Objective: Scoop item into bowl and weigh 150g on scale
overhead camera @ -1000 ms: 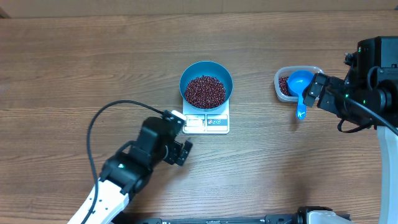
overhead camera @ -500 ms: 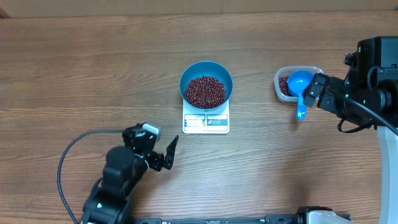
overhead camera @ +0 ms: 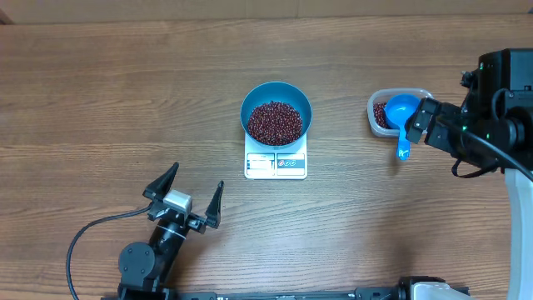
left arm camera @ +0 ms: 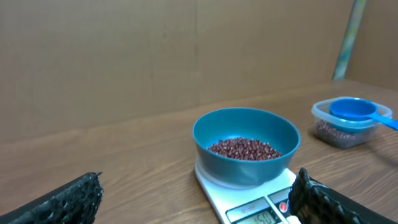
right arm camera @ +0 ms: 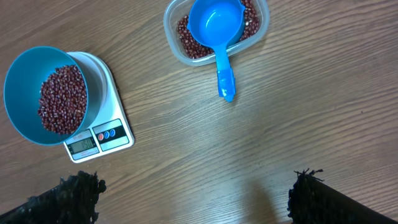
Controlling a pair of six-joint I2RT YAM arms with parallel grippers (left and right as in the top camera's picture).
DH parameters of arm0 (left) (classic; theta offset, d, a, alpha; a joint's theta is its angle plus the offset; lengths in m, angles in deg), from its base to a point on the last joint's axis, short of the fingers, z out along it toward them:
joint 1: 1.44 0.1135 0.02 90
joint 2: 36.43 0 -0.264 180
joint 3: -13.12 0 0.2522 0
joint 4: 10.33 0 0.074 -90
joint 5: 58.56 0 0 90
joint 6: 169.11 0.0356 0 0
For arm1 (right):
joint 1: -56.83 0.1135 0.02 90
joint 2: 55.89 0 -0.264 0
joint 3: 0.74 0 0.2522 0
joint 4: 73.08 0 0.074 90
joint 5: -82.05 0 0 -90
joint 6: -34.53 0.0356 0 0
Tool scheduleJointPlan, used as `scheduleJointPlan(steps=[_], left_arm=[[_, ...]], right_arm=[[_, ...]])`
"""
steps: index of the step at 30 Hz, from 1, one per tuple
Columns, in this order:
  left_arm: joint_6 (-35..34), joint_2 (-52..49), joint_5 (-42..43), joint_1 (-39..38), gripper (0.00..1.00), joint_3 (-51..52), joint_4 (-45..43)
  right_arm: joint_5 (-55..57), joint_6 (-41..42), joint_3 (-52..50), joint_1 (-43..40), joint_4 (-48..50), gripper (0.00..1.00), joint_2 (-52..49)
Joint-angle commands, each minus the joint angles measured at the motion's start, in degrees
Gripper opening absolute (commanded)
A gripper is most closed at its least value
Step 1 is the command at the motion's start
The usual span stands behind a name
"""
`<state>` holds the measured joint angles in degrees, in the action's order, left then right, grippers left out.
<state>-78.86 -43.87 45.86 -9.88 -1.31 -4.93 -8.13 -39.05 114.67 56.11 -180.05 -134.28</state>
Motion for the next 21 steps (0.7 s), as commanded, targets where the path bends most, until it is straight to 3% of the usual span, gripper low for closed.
scheduleJointPlan(steps=[1, 7, 11, 21], left_arm=[[2.08, 2.89, 0.96, 1.84, 1.0, 0.39, 0.39], [8.83, 7.3, 3.58, 3.13, 1.0, 0.39, 7.23], [9.2, 7.3, 3.41, 3.72, 1.0, 0.39, 11.3], [8.9, 7.3, -0.61, 4.02, 1.0, 0.42, 11.61]], right_arm=[[-0.37, -0.87, 0.96, 0.0, 0.04, 1.0, -0.07], [-0.37, -0.87, 0.96, 0.0, 0.04, 1.0, -0.07], [-0.37, -0.87, 0.96, 0.0, 0.04, 1.0, -0.07], [-0.37, -0.87, 0.96, 0.0, 0.04, 1.0, -0.07]])
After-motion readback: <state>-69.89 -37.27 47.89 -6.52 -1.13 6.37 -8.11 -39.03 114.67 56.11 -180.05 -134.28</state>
